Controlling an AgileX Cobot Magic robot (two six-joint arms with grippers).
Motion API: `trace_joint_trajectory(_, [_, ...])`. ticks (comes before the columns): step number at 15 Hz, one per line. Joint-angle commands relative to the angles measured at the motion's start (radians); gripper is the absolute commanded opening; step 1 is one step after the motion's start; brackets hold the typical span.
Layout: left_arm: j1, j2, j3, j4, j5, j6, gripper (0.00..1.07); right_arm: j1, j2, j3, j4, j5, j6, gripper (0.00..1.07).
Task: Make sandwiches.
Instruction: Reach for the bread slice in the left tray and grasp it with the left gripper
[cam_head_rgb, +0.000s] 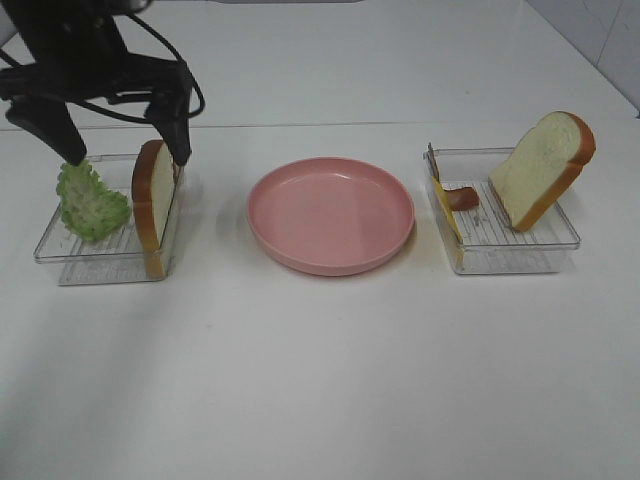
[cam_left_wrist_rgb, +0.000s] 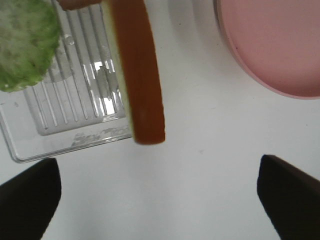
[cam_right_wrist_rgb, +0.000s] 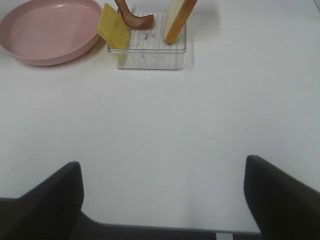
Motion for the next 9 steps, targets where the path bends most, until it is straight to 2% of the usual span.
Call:
trace_joint_trajectory(1, [-0.008, 0.068, -0.037, 0.038, 0.098, -0.058, 1.01, -0.003, -0.029, 0.003, 0.0, -0.005, 0.01, 0.85])
trace_joint_trajectory(2, [-0.009, 0.126, -0.098, 0.065, 0.094, -0.063, 1.01, -0.003, -0.029, 0.003, 0.0, -0.005, 0.01, 0.85])
trace_joint_trajectory(5, [-0.009, 0.195, -0.174, 0.065, 0.098, -0.047, 1.01, -0.003, -0.029, 0.003, 0.0, -0.005, 0.01, 0.85])
trace_joint_trajectory(9, [-0.007, 0.26, -0.185, 0.065, 0.098, -0.024, 1.01, -0.003, -0.029, 0.003, 0.0, -0.005, 0.01, 0.85])
